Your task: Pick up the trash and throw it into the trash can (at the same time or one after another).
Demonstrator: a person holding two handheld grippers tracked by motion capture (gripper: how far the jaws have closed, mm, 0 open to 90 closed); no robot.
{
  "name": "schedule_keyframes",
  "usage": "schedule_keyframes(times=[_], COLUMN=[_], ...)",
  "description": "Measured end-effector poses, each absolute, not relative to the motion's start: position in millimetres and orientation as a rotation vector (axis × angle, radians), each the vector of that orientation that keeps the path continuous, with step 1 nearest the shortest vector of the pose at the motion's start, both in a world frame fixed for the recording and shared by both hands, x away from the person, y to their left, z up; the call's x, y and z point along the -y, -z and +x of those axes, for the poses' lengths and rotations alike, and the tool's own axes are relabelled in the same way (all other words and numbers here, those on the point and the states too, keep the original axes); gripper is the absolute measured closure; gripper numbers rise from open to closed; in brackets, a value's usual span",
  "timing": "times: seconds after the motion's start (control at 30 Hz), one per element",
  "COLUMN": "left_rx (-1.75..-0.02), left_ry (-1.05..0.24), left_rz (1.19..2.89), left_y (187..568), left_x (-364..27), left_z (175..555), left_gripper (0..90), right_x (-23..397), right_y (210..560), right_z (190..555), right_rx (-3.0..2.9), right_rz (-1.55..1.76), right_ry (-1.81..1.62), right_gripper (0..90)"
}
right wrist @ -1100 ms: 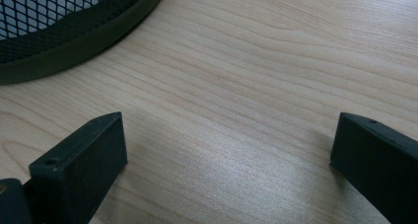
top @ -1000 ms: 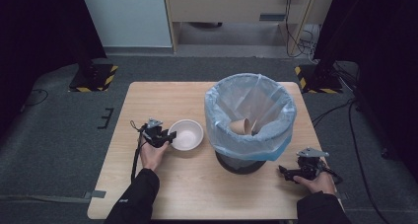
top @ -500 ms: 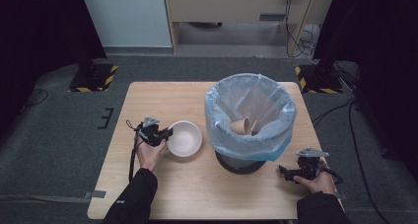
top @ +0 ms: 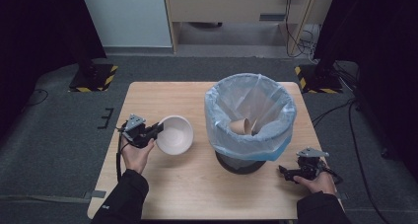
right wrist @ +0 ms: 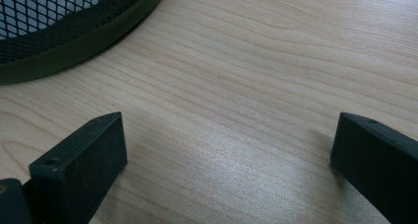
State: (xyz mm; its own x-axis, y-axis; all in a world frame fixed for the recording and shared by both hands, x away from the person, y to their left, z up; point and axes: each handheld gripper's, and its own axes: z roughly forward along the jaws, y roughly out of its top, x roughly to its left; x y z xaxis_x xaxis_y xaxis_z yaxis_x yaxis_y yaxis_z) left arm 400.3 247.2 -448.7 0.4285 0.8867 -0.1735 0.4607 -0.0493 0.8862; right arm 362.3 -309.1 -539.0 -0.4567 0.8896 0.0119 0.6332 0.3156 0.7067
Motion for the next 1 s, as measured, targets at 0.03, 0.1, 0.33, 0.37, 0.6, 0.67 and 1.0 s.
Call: schedule_keyframes(times=[0.03, 0.1, 0.33, 0.37, 0.6, 0.67, 1.0], left_rx=[-1.181, -1.173, -1.131, -1.123, -1.06, -1.052, -0.961], left_ry=[-0.543, -0.576, -0.652, -0.661, -0.713, -0.722, -0.706], left_rz=[1.663, 1.629, 1.508, 1.495, 1.405, 1.383, 1.293], left_y=[444.2, 434.3, 400.9, 396.7, 366.2, 360.7, 332.9], left_x=[-249.9, -255.3, -270.0, -271.2, -274.8, -276.2, -274.9], left_z=[398.4, 395.0, 382.5, 380.6, 365.4, 362.1, 345.1], left_gripper=[83.3, 83.3, 83.3, 83.3, 83.2, 83.2, 83.2], right_x=[309.1, 309.1, 309.1, 309.1, 309.1, 309.1, 309.1], right_y=[539.0, 539.0, 539.0, 539.0, 539.0, 539.0, 539.0], right_z=[362.3, 362.3, 362.3, 362.3, 362.3, 362.3, 362.3], right_rx=[-2.207, -2.207, -2.207, -2.207, -2.207, -2.207, -2.207], right_rz=[1.355, 1.355, 1.355, 1.356, 1.355, 1.355, 1.355], right_ry=[-0.923, -0.923, -0.923, -0.923, -0.923, -0.923, -0.923], right_gripper=[0.9, 0.8, 0.8, 0.9, 0.8, 0.8, 0.8])
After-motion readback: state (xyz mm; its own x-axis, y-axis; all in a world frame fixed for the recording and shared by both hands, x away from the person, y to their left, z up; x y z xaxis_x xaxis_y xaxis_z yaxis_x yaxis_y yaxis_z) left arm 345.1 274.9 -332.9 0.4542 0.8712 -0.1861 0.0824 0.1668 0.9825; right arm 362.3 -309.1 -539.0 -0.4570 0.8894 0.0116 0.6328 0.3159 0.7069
